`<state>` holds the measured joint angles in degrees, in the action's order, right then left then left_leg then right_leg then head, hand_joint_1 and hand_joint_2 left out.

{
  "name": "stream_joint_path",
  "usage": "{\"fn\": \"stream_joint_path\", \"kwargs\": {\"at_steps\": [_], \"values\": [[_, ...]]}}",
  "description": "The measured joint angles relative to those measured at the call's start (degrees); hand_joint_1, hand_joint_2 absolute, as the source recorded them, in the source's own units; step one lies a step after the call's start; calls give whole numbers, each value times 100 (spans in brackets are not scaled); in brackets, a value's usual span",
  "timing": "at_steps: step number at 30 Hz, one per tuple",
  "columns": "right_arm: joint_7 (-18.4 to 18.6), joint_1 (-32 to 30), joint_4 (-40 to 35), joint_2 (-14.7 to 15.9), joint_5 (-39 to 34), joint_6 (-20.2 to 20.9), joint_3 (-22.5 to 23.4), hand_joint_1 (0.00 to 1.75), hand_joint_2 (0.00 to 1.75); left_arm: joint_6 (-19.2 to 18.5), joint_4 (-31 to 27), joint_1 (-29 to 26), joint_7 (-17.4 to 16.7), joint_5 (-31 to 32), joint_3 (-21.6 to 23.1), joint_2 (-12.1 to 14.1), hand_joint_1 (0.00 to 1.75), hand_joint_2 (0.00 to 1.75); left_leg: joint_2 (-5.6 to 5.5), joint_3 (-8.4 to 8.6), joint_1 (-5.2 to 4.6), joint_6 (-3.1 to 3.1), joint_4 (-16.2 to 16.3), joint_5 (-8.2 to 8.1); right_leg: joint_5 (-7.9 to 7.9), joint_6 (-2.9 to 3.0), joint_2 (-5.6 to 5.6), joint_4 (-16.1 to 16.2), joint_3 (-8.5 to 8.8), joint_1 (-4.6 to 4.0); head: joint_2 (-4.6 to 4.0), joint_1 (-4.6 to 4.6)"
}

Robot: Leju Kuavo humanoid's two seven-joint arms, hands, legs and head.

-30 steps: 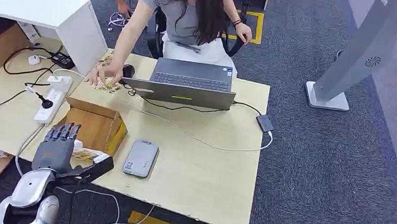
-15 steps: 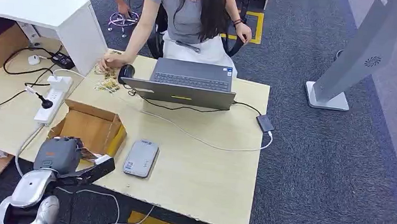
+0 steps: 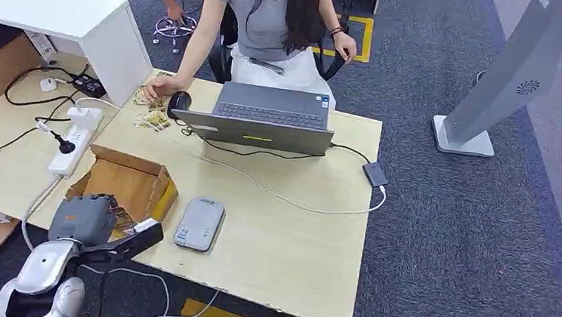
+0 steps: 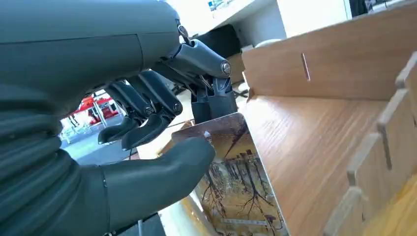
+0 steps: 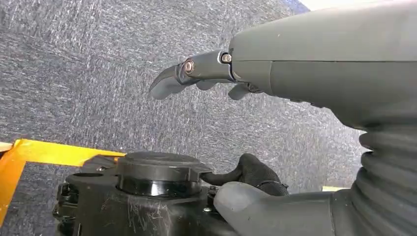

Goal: Pass the card to the sensor for recognition and then transmit it.

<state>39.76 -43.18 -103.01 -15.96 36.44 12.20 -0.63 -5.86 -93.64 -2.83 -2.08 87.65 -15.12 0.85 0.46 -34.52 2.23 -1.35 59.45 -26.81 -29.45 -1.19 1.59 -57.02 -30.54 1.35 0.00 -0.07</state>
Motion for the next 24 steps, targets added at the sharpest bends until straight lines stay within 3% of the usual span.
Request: {"fn": "stream_joint_path", "kwargs": {"at_steps": [8, 9, 15, 24], "values": [[0, 12, 0, 0, -24, -52, -2, 0, 175, 100, 0, 253, 39, 55, 35, 2, 175, 175, -1, 1, 0, 1, 1, 2, 0, 0, 1, 0, 0, 0, 0, 2], [0, 20, 2, 0, -44, -83, -2, 0, 0, 100, 0, 342, 39, 63, 74, 7, 175, 175, -3, 1, 0, -1, 1, 4, 1, 0, 2, 0, 0, 0, 0, 0], [0, 98, 35, 0, -175, -234, -11, 0, 0, 46, 0, 972, -7, 87, 420, 107, 175, 175, -3, 3, 0, 2, 1, 8, 5, 2, 2, -1, 6, 0, 0, 0], [0, 120, 83, 0, -190, -245, -24, 0, 0, 30, 0, 1172, -9, 96, 605, 177, 175, 175, 0, 2, 0, 2, 2, 7, 4, 2, 0, -1, 0, 0, 0, 2]]}}
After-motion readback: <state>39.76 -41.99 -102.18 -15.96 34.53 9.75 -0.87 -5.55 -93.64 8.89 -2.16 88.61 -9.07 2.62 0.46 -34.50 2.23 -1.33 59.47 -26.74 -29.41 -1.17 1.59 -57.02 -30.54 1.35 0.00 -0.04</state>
